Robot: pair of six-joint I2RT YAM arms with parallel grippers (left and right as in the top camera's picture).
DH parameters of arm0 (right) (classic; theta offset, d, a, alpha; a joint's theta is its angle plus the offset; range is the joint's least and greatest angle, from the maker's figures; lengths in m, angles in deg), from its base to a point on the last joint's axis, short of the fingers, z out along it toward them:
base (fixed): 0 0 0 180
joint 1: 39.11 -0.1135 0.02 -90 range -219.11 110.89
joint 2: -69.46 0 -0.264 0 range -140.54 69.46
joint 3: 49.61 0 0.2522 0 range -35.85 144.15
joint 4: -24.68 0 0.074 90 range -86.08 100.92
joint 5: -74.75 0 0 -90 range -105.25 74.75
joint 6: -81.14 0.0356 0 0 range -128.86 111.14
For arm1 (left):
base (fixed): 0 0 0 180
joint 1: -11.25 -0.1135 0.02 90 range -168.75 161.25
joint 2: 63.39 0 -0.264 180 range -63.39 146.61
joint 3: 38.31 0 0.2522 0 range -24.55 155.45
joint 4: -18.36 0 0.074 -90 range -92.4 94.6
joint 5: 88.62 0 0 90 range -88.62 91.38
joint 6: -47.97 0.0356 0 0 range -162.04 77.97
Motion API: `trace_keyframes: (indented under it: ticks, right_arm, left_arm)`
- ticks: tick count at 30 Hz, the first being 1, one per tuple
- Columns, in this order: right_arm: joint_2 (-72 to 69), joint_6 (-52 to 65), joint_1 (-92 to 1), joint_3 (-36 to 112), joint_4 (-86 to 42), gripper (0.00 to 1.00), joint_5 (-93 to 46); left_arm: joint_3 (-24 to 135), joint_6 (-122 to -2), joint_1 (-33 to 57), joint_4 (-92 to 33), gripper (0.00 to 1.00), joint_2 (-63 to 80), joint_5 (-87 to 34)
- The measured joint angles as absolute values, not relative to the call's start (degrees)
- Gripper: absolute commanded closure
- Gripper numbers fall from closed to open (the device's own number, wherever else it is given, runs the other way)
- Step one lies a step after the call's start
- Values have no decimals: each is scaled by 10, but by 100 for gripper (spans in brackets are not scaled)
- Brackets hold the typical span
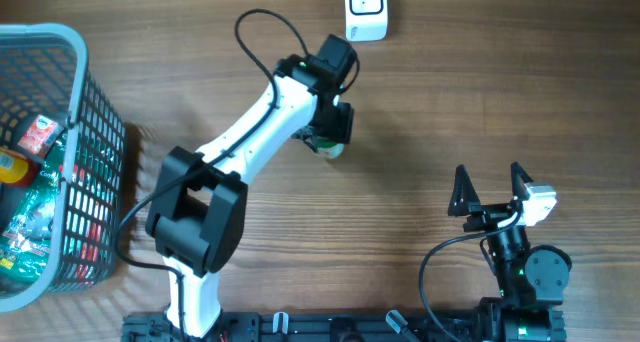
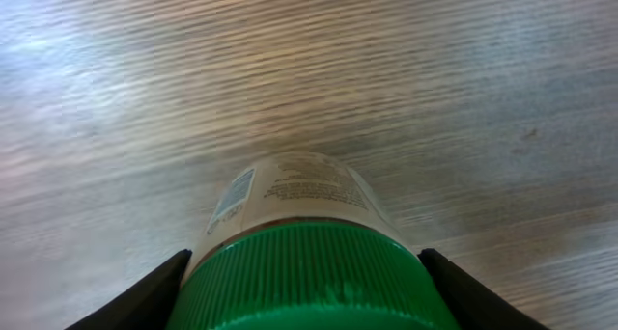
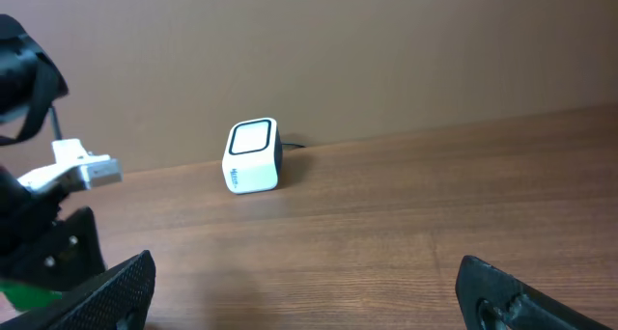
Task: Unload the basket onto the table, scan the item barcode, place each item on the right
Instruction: 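Lift the jar out with the left gripper and set it on the table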
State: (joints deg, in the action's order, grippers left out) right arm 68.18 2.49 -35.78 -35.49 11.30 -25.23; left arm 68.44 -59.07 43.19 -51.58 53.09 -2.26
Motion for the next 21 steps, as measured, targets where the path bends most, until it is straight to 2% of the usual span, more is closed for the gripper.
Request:
trace_keyframes:
  ticks: [6, 7, 9, 16, 21]
  right_arm:
    - [682, 25, -358, -355, 113, 0, -252]
    - [682, 25, -358, -355, 113, 0, -252]
    - [682, 25, -358, -355, 113, 0, -252]
    - [682, 25, -358, -355, 113, 0, -252]
    - [682, 25, -358, -355, 113, 0, -252]
  left_arm:
    - [614, -574, 458, -454, 34, 529, -15]
    - [611, -574, 461, -454, 30, 527, -13]
    - [609, -573, 466, -460, 0, 526, -10]
    - [615, -575, 471, -555, 0, 501, 26]
    - [703, -576, 442, -557, 0, 379, 68]
